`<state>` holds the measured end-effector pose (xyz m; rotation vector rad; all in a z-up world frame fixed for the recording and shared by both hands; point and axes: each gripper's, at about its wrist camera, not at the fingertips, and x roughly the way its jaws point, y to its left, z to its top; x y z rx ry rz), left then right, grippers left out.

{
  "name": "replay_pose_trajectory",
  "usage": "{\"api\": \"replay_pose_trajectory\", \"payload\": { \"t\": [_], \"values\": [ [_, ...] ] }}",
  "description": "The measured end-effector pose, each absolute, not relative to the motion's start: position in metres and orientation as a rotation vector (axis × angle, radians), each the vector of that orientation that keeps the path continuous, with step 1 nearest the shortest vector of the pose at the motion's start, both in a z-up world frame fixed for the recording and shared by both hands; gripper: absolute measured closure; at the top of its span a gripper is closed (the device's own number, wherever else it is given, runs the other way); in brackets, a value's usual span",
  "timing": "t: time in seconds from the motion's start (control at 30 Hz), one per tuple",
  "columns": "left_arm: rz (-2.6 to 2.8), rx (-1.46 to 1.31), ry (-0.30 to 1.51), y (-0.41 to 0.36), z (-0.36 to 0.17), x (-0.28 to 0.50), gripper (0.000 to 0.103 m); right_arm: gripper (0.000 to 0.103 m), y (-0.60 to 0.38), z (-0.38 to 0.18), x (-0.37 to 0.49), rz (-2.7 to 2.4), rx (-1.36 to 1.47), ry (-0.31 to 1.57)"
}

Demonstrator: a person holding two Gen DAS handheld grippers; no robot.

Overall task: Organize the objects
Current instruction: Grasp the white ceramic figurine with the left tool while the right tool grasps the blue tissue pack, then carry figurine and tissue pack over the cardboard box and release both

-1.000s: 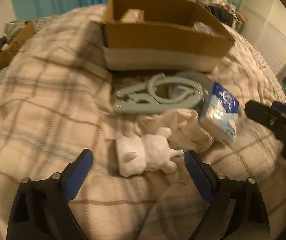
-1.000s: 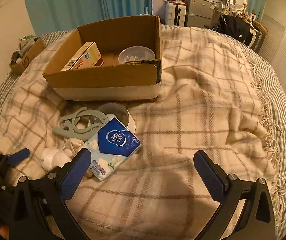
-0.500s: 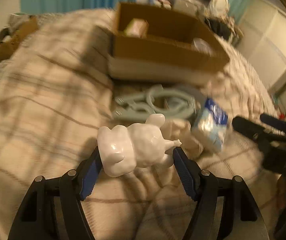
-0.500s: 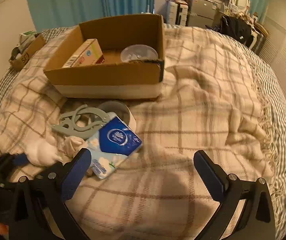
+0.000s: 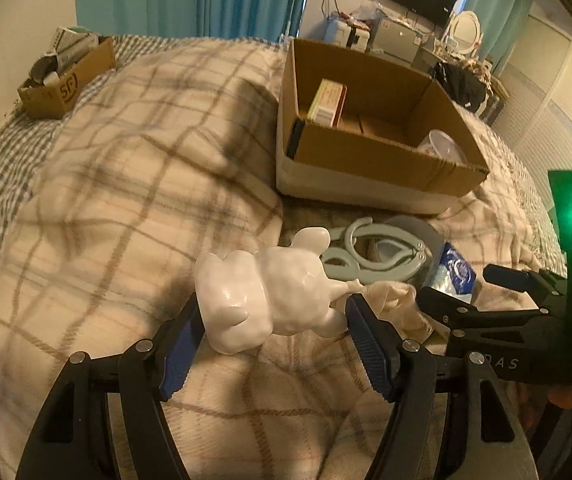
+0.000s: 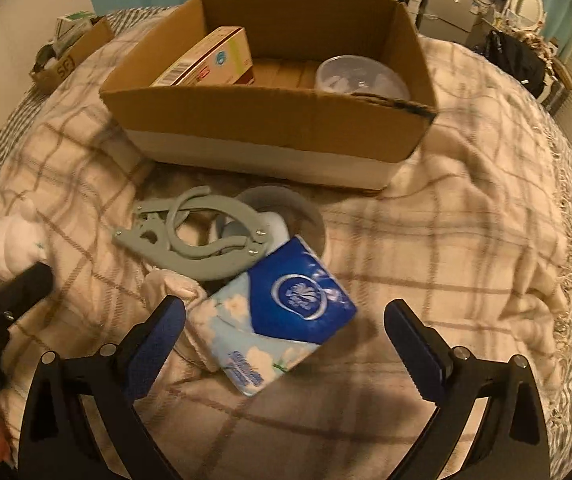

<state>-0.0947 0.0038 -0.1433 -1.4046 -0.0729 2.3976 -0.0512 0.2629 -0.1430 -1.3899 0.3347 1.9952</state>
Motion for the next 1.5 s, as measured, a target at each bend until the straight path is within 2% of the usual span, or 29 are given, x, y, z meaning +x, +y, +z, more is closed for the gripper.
{"api": "replay_pose_trajectory", "payload": {
  "t": [0.07, 0.1, 0.33, 0.57, 1.03, 1.27, 1.5],
  "values": [
    [2.378, -1.421, -0.075, 0.006, -0.148, -0.096, 0.031, 0.014, 0.263, -0.152, -0.054, 1.981, -1.42, 0.34],
    [2.374, -1.427, -0.073, 0.006, -0.15, -0.095, 0.031, 0.015, 0.263, -0.153, -0.054, 1.98, -1.426, 0.344],
    [2.363, -1.448, -0.101, 0.001, -0.153, -0.095, 0.031, 0.016, 0.257, -0.142, -0.044, 2.007, -1.343, 0.349],
    [2.359, -1.404, -0.102, 0.001, -0.131, -0.08, 0.031, 0.016, 0.242, -0.1, -0.028, 2.071, -1.217, 0.335],
    [2.415, -1.116, -0.038, 0.011, -0.018, -0.068, 0.031, 0.016, 0.195, 0.033, -0.013, 2.216, -1.023, 0.144],
    [2.397, -1.061, -0.014, 0.033, 0.022, -0.103, 0.031, 0.016, 0.221, 0.105, -0.031, 2.271, -0.915, 0.105],
    [2.407, -1.047, 0.031, 0.065, 0.025, -0.158, 0.031, 0.016, 0.269, 0.111, -0.062, 2.267, -0.918, 0.142]
  ]
}}
